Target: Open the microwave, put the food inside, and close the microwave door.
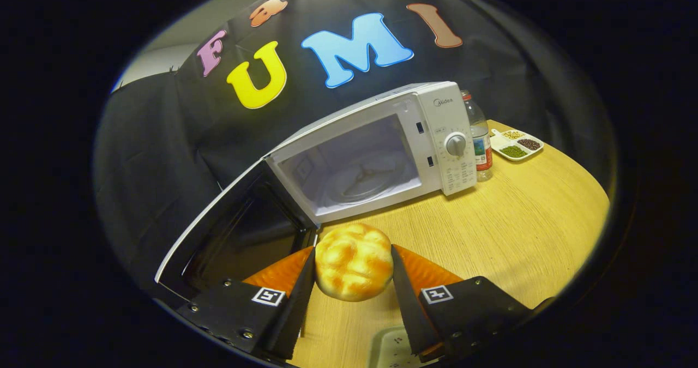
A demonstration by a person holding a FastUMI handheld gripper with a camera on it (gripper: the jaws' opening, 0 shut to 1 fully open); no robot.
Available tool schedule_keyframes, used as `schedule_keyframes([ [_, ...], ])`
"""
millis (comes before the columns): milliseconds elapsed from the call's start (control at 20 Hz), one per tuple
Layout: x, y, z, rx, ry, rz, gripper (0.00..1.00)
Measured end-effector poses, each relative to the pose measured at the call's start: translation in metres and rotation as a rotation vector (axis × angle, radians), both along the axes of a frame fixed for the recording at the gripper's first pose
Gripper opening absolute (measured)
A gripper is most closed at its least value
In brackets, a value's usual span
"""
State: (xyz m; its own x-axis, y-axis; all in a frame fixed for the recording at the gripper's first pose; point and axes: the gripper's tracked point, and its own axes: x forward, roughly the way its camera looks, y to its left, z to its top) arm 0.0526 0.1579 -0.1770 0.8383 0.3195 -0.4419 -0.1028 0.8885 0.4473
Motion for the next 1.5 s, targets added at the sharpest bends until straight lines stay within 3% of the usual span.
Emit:
schedule_keyframes([
  [450,0.064,0.013,-0.002,0.073,-0.013,-0.018,0.76],
  [1050,0.147,0.037,-0.023,0.068,-0.014,-0.002,0.76],
  [1500,0.209,0.040,-0.050,0.044,-0.020,-0.068,0.76],
])
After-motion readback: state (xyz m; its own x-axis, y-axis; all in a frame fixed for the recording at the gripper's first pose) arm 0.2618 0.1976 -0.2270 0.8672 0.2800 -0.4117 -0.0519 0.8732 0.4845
